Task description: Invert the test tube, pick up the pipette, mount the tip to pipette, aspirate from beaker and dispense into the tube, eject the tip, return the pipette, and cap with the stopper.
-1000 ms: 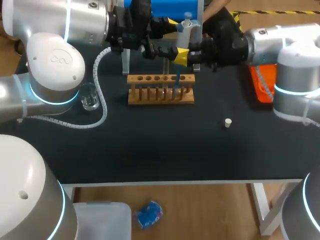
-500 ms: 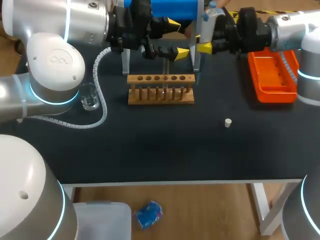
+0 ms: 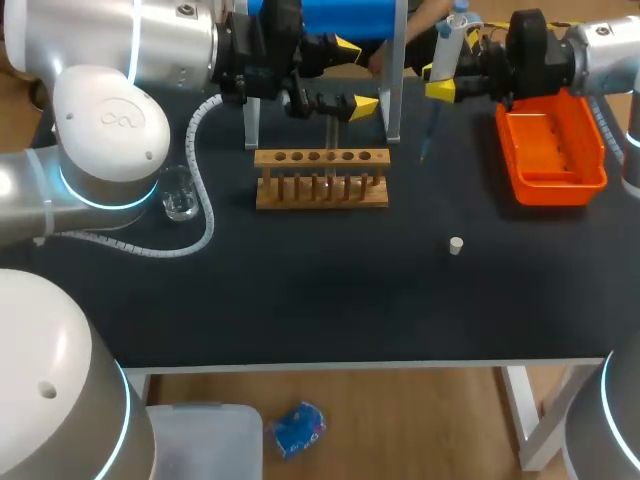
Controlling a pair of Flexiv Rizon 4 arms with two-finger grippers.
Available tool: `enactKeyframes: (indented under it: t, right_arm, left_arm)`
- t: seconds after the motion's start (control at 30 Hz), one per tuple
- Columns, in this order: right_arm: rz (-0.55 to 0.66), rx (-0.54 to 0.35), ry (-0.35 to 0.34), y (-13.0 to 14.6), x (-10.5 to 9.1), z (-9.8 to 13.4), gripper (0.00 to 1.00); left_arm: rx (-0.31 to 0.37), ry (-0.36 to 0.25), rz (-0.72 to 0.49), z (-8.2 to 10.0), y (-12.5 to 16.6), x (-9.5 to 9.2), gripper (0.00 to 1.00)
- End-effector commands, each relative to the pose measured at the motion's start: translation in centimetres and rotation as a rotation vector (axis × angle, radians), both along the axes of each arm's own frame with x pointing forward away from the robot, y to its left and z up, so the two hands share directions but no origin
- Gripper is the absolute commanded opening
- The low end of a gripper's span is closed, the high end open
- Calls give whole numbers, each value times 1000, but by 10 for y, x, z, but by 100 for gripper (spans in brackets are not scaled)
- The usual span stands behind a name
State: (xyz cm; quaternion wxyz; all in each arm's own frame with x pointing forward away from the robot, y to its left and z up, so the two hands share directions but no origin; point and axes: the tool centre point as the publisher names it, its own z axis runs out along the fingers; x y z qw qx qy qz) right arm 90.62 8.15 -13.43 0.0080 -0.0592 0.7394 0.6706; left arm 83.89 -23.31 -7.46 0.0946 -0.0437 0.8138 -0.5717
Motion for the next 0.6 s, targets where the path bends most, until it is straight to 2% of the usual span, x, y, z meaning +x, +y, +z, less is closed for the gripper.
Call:
enactKeyframes:
  t: [0.03, 0.23, 0.37, 0.5, 0.6]
  right_arm:
    - [-1, -2, 0, -1, -1, 1, 0]
    - [-1, -2, 0, -1, -1, 1, 0]
    - [-6, -1, -6, -23, 11, 6, 0]
    - [-23, 12, 6, -54, 18, 7, 0]
    - [-36, 8, -10, -76, 22, 9, 0]
  left_arm:
    - [-2, 0, -1, 0, 1, 0, 100]
    - [-2, 0, -1, 0, 1, 0, 100]
    - [-2, 0, -1, 0, 1, 0, 100]
    - [-2, 0, -1, 0, 1, 0, 100]
    - [-2, 0, -1, 0, 1, 0, 100]
